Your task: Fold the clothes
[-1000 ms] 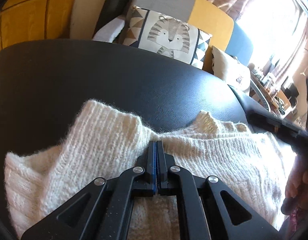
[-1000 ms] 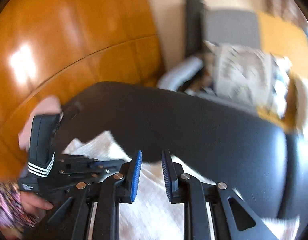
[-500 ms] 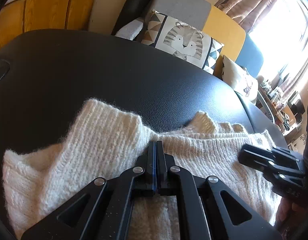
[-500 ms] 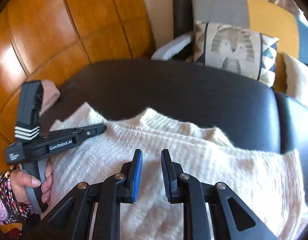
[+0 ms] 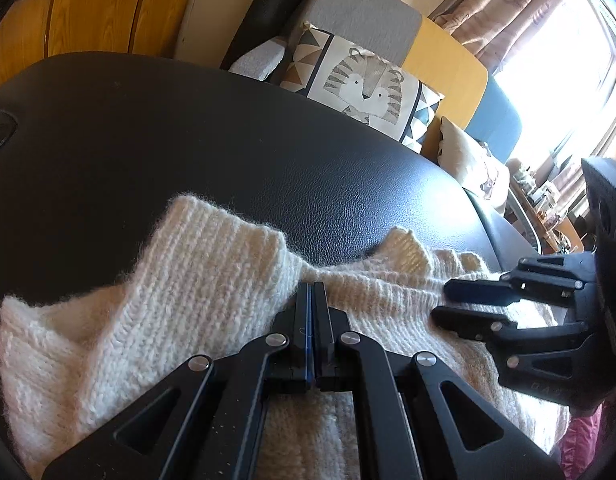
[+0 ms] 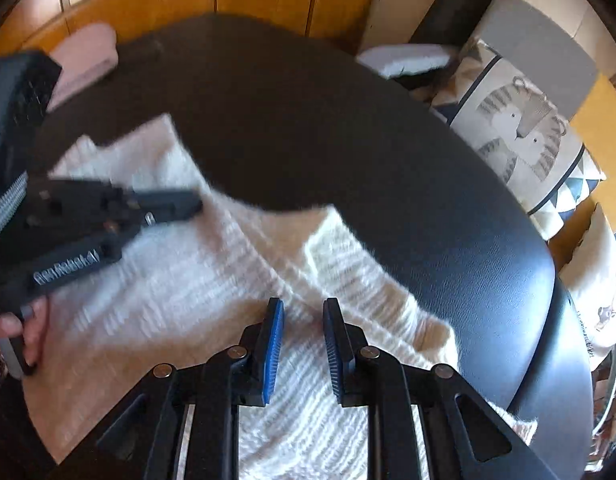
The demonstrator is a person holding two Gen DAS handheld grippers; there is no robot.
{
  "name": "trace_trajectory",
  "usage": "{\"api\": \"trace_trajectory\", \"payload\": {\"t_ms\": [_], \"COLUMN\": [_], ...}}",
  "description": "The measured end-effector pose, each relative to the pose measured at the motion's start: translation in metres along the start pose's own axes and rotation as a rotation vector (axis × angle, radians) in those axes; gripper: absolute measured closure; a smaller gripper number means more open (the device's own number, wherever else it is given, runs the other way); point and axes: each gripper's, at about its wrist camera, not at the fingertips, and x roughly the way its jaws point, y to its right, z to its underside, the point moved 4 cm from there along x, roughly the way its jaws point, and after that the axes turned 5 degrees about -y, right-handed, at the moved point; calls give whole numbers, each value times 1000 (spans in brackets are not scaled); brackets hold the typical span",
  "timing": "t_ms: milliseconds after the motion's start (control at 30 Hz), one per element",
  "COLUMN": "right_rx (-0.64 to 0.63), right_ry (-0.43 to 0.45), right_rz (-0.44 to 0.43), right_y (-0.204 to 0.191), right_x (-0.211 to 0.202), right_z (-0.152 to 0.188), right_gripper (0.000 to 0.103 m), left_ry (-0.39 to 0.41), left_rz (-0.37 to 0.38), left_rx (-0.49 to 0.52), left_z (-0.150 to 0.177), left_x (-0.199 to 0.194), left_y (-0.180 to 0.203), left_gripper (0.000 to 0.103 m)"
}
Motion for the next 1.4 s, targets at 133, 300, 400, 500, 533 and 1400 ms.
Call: {"api": "trace_trajectory", "payload": {"t_ms": [133,300,400,500,533,1400], "right_rx": [69,110,120,136,136,411], "right_ry": [36,80,107,130,139,336], "right_rz": [-12,26,58,91,105,30], "right_y": [2,-6,-11,-14,-16,51], "right_x": [4,4,5,6,5,-35], "right_z": [5,10,11,11,10,64], "right_gripper": [81,81,86,94,96,97], "left_ry": [1,2,3,4,5,15], "left_rz": [10,16,18,20,21,32], "left_rx": [-6,-7,-8,-7,-7,-11], "left_z": [0,0,0,1,1,5], "left_x": [2,3,3,3,3,6], "left_y": [-2,-3,-3,-3,-3,-6], "left_gripper": [100,100,100,100,100,100]}}
